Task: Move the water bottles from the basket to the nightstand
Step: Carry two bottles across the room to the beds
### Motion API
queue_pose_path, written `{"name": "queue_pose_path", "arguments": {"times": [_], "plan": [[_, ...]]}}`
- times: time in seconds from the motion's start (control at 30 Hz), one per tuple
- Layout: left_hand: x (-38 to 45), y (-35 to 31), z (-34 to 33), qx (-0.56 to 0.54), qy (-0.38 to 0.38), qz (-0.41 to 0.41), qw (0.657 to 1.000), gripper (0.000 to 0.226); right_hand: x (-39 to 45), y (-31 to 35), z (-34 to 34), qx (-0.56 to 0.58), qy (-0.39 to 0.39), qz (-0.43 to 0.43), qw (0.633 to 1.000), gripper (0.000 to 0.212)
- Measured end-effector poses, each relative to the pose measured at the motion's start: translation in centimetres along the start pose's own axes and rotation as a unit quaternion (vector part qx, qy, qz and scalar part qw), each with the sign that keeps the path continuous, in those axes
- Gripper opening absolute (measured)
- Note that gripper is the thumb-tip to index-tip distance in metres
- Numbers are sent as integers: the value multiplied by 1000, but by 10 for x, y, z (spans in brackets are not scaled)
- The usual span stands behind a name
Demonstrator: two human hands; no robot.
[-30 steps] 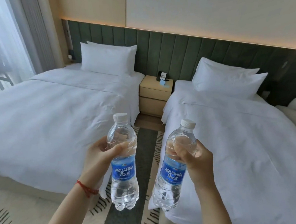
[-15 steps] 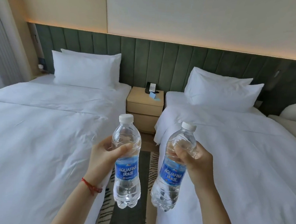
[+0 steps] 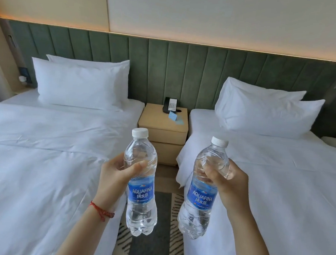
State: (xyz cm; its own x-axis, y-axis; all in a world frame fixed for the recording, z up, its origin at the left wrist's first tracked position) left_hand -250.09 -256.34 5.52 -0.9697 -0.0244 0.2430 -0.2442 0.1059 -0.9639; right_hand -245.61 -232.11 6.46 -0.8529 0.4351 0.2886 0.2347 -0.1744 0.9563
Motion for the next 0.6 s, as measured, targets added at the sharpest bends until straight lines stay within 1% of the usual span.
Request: {"name": "queue_pose_path", "arguments": {"times": [0.07,0.2,0.27,0.37,0.47,0.6], "plan": [[48,13,-11,3,-9,2,1000,39,49,-11,-15,0,8,8,1000,16],[142,28,-32,8,-16,-3,1000,37,145,-24,-50,0,33,17,999,22],[175,32,-38,5,-16,-6,1000,36,178,-28,-63,1,33,22,999,22],[236,46,-42,0,-20,-13,1000,39,238,-44,-87,-4,36,22,999,25],[298,65,-44,-10,-30,-13,999,39,293,-66,-112,-15,40,18,999,22],[384,97,-43,-6,-26,-16,1000,42,366,-99,-153,-13,37,14,999,20]]}}
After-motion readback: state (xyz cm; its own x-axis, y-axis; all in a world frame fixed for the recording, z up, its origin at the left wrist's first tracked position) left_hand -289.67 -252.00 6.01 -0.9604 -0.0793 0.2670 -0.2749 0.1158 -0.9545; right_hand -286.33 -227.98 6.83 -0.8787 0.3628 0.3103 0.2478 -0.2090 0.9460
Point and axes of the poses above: each hand's wrist, its own x-axis towards the middle knuckle, its own z-axis out of the back of the hand, y = z × x, the point moved 3 cm from there along x, towards the middle knuckle, and after that the axes turned 3 degrees about -y, right-handed, at the moved point
